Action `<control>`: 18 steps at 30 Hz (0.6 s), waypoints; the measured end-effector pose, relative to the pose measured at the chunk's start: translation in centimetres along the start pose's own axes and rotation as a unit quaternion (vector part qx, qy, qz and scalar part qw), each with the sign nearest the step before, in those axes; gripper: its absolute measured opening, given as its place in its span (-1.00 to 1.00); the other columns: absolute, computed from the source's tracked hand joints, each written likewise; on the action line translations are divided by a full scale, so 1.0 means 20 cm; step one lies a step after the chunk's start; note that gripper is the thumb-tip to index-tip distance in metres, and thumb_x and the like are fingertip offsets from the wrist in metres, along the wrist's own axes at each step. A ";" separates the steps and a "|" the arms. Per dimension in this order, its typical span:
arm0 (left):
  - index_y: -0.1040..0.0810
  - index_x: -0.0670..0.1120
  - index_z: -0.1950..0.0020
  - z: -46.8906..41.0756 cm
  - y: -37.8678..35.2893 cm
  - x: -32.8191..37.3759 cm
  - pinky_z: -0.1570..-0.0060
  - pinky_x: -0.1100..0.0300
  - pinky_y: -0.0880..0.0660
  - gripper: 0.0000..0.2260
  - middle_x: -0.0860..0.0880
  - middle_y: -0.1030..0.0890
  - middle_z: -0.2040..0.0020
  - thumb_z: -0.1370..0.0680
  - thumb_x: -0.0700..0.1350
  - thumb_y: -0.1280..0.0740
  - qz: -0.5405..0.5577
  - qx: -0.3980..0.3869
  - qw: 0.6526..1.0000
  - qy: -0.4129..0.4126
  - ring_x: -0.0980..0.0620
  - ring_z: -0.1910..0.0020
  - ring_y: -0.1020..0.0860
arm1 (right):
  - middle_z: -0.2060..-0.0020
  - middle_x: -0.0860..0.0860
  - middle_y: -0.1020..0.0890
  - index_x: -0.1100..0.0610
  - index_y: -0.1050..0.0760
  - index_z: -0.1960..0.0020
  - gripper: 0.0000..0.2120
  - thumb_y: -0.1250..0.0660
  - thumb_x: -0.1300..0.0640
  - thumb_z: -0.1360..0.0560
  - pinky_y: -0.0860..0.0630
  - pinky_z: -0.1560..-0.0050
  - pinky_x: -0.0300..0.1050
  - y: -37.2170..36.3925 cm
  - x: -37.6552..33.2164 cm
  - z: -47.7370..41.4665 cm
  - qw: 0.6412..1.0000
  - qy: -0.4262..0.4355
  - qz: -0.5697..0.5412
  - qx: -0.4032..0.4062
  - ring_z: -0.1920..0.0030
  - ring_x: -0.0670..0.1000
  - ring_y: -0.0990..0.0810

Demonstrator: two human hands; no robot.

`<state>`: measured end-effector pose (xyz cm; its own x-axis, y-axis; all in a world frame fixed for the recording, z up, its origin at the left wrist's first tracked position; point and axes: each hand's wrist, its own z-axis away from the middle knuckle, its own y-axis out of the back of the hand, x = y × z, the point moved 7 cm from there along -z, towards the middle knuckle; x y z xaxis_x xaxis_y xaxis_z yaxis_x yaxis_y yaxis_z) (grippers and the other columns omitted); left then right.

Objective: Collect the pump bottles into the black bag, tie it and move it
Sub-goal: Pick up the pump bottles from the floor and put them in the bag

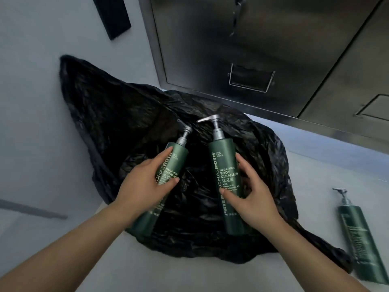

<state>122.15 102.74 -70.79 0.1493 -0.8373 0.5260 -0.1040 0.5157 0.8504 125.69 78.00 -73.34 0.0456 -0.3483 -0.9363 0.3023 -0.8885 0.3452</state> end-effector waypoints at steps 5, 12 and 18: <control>-0.12 0.32 -0.46 0.01 -0.18 -0.14 0.07 0.18 -0.41 -0.31 -0.01 -0.56 -0.17 -0.42 0.20 -0.38 -0.011 -0.005 1.000 0.012 -0.01 -0.07 -0.54 | -0.25 -0.34 -0.39 -0.33 -0.17 -0.41 -0.23 -0.48 0.04 -0.36 -0.43 -0.17 -0.32 -0.08 0.13 -0.07 0.999 0.045 -0.020 0.024 -0.23 -0.30 -0.42; -0.15 0.27 -0.47 0.09 -0.11 -0.22 0.05 0.08 -0.53 -0.32 0.00 -0.60 -0.07 -0.43 0.17 -0.39 0.038 0.015 0.995 0.086 0.03 0.05 -0.56 | -0.29 -0.27 -0.42 -0.40 -0.14 -0.38 -0.22 -0.49 0.00 -0.35 -0.47 -0.14 -0.32 -0.18 0.17 0.02 0.999 0.011 0.015 -0.041 -0.22 -0.26 -0.46; -0.15 0.25 -0.48 0.11 -0.09 -0.26 -0.01 0.09 -0.51 -0.31 -0.02 -0.59 -0.12 -0.43 0.15 -0.40 0.049 0.033 0.995 0.076 0.00 -0.04 -0.56 | -0.29 -0.18 -0.46 -0.31 -0.17 -0.41 -0.22 -0.49 0.01 -0.33 -0.43 -0.21 -0.23 -0.28 0.15 -0.05 0.998 0.019 0.042 -0.033 -0.22 -0.22 -0.46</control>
<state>119.38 105.75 -75.12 0.2815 -0.7436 0.6065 -0.1900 0.5764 0.7948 125.13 82.21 -78.13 0.1102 -0.4082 -0.9062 0.3570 -0.8347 0.4194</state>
